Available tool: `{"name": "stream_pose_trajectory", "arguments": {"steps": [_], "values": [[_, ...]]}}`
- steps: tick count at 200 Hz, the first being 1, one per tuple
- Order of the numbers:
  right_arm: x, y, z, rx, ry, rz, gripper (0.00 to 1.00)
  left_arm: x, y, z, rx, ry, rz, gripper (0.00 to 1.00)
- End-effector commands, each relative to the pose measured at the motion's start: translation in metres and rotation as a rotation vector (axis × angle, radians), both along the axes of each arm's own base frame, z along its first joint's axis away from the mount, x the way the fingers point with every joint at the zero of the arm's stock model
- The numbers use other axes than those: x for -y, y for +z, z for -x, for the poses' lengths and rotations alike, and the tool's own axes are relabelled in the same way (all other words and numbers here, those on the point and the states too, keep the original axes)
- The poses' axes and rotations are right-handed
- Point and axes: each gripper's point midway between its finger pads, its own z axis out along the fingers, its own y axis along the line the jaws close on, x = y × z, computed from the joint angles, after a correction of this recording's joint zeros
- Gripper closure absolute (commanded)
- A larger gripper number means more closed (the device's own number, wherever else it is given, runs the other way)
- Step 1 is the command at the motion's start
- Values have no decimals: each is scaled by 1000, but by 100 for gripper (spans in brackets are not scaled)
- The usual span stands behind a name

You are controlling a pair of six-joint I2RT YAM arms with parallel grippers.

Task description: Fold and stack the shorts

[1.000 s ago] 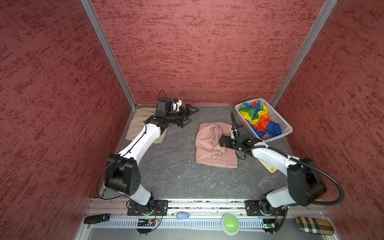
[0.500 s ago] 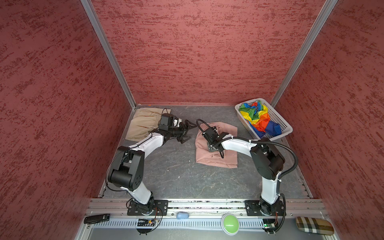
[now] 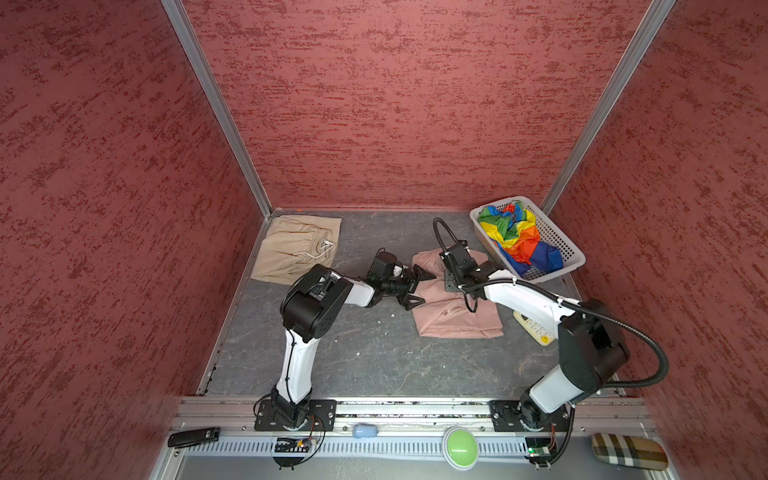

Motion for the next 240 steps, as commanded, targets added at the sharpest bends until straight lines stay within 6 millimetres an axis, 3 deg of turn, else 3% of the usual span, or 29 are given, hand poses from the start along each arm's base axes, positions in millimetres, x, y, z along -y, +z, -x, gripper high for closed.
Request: {"name": "stream_pose_trajectory", "arguments": {"steps": [1,30,46,75,90,110,126,145,166,180,200,220,240], "values": [[12,-6,6,-16,-21,-72,73,0,-7,-7,-5,51,21,1],[46,-19,22,-35,-83,-74,73,-7,-15,-3,12,37,-49,1],[66,-28,29,-51,-127,-85,68,-11,-17,-2,17,29,-72,1],[89,-28,40,-68,-166,-3,41,-26,-23,-1,8,41,-107,1],[92,-11,41,-48,-175,2,27,-36,-23,-1,15,46,-130,1],[69,29,31,49,-129,-149,2,-53,-20,-5,28,74,-143,1],[45,45,15,83,-88,-268,1,-66,-16,-9,36,99,-146,1],[7,50,-1,95,-13,-456,1,-74,-8,-13,51,115,-135,1],[-29,49,-5,69,64,-654,1,-77,23,-28,125,123,-101,1],[-31,34,-1,42,63,-674,1,-75,51,-44,192,103,-103,1],[-16,5,7,9,37,-633,1,-58,79,-66,276,45,-114,1],[-4,-13,17,-17,23,-609,1,-29,80,-77,281,-7,-79,1],[-1,-22,28,-33,29,-599,1,3,62,-81,254,-64,-52,1]]}}
